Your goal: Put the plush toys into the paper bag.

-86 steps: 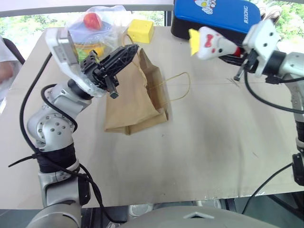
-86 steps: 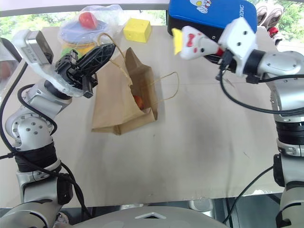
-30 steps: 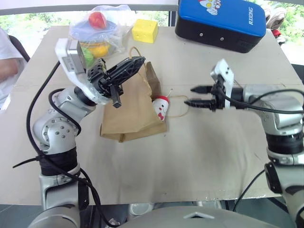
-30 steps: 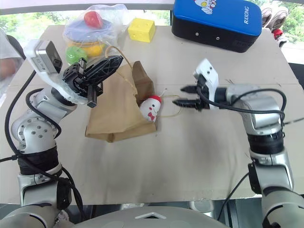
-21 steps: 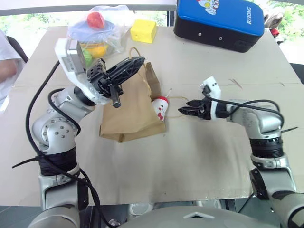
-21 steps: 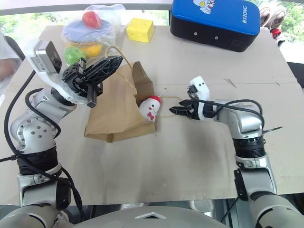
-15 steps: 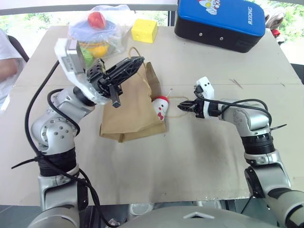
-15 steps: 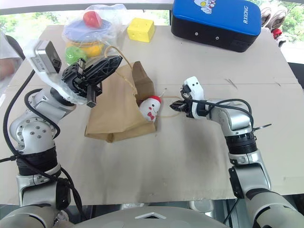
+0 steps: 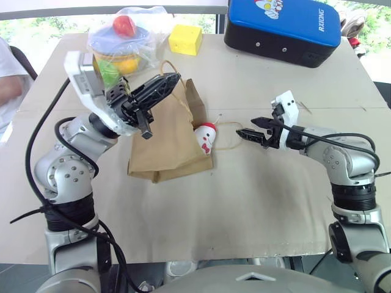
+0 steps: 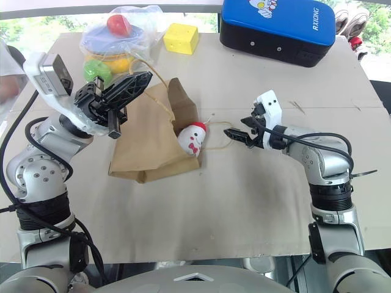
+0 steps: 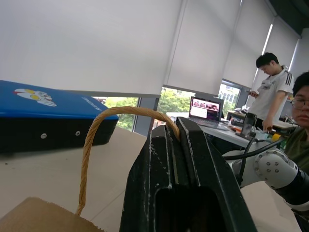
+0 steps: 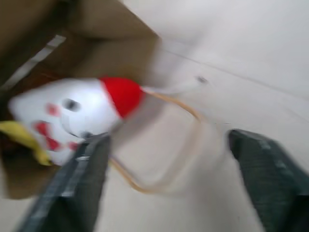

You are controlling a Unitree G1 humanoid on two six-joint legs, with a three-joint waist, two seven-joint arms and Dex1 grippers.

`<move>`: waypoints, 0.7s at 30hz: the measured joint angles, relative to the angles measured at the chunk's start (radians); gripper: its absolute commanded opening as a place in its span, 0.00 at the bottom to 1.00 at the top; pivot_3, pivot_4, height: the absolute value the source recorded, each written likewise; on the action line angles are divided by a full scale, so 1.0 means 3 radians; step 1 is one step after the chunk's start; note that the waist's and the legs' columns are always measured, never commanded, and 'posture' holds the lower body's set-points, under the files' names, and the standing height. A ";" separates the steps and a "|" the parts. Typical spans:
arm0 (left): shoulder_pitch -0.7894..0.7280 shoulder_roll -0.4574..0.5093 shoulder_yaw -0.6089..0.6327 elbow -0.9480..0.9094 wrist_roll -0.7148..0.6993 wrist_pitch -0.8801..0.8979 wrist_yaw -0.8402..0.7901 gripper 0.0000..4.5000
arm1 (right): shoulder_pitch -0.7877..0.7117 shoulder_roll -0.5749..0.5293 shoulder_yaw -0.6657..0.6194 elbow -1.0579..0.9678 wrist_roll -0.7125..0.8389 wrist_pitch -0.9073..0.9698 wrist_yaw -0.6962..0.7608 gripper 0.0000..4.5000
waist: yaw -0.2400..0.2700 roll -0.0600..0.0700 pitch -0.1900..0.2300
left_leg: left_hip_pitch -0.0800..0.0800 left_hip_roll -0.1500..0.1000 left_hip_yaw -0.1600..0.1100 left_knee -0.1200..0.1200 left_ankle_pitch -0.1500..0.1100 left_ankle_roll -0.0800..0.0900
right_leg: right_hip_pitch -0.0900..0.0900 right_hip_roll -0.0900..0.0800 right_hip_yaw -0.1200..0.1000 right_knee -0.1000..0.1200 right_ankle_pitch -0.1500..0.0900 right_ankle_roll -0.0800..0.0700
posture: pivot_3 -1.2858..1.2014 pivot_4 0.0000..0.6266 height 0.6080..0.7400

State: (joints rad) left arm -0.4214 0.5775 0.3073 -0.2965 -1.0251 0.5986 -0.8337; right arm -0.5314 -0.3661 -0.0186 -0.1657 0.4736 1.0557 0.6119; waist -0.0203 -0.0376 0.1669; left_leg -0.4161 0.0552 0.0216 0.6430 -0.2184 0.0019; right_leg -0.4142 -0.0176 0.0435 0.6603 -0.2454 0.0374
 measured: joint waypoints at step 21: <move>-0.0272 -0.0076 0.0186 0.0161 -0.0327 0.0097 0.0319 0.00 | -0.0061 0.0348 -0.0734 -0.0344 0.1492 0.0004 0.0011 0.01 | 0.0014 0.0001 0.0002 | -0.0003 0.0001 -0.0004 0.0001 0.0000 0.0000 | 0.0000 -0.0001 -0.0004 0.0001 0.0000 0.0001 | 0.52 0.24 1.00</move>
State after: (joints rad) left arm -0.5032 0.5547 0.3632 -0.2482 -1.1234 0.6277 -0.7381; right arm -0.5496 -0.2616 -0.2387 -0.2689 0.9211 1.0570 0.6153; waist -0.0163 -0.0374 0.1674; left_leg -0.4170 0.0555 0.0203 0.6433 -0.2184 0.0019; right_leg -0.4141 -0.0177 0.0422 0.6606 -0.2453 0.0375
